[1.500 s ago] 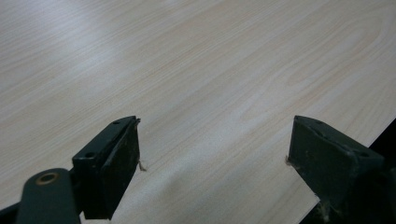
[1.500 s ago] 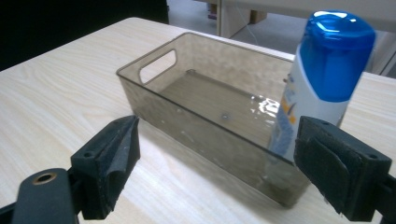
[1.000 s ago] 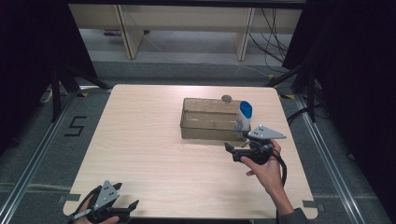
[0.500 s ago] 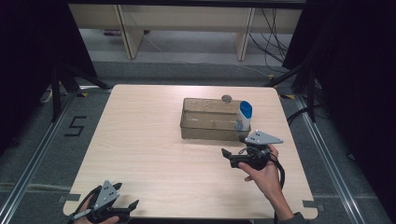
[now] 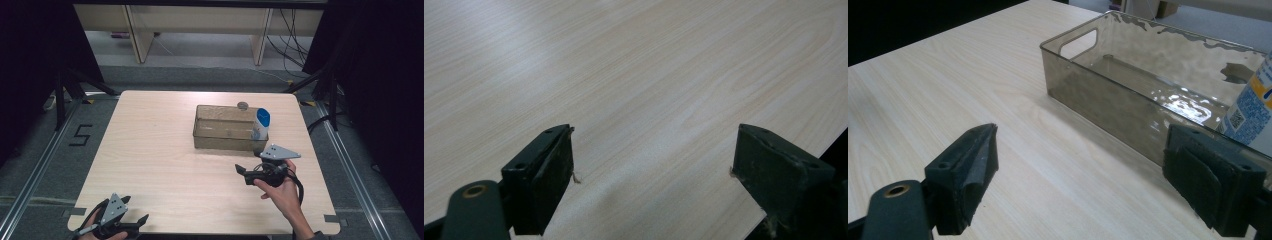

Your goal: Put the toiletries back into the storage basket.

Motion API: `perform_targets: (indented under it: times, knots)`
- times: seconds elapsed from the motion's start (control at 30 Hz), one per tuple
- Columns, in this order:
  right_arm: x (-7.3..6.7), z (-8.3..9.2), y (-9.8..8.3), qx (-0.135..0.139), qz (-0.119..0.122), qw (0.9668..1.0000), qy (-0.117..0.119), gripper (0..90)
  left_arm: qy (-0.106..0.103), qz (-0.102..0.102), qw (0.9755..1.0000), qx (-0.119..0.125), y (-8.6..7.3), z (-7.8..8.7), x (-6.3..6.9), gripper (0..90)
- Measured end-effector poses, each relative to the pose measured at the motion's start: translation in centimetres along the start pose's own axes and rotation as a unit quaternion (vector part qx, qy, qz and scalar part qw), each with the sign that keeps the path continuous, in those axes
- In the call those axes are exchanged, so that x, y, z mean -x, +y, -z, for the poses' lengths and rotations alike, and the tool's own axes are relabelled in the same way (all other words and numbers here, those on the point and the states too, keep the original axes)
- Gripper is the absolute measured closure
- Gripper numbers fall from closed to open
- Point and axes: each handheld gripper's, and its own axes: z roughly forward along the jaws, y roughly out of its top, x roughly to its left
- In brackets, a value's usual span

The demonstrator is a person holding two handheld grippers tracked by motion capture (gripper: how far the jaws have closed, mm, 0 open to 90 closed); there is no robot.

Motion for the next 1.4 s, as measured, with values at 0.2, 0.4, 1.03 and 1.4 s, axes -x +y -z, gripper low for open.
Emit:
perform_targets:
  times: [0.2,0.4,1.03,1.4]
  knots:
    - [-0.4,0.0,-0.3,-0.002,-0.003,1.0000,0.008,16.0,0.000,0.000,1.0000,0.000,0.0,0.0,0.0,16.2]
    - [-0.9,0.0,-0.8,-0.010,-0.013,0.9998,0.014,16.0,0.004,-0.008,0.9999,-0.008,0.0,0.1,-0.1,16.2]
    - [-2.1,0.0,-2.5,-0.012,-0.017,0.9990,0.040,16.3,0.005,-0.006,1.0000,-0.005,0.0,0.1,-0.1,16.2]
    - [-2.6,0.4,-3.5,-0.007,-0.027,0.9979,0.058,16.0,0.004,-0.009,0.9999,-0.005,0.0,0.1,-0.2,16.2]
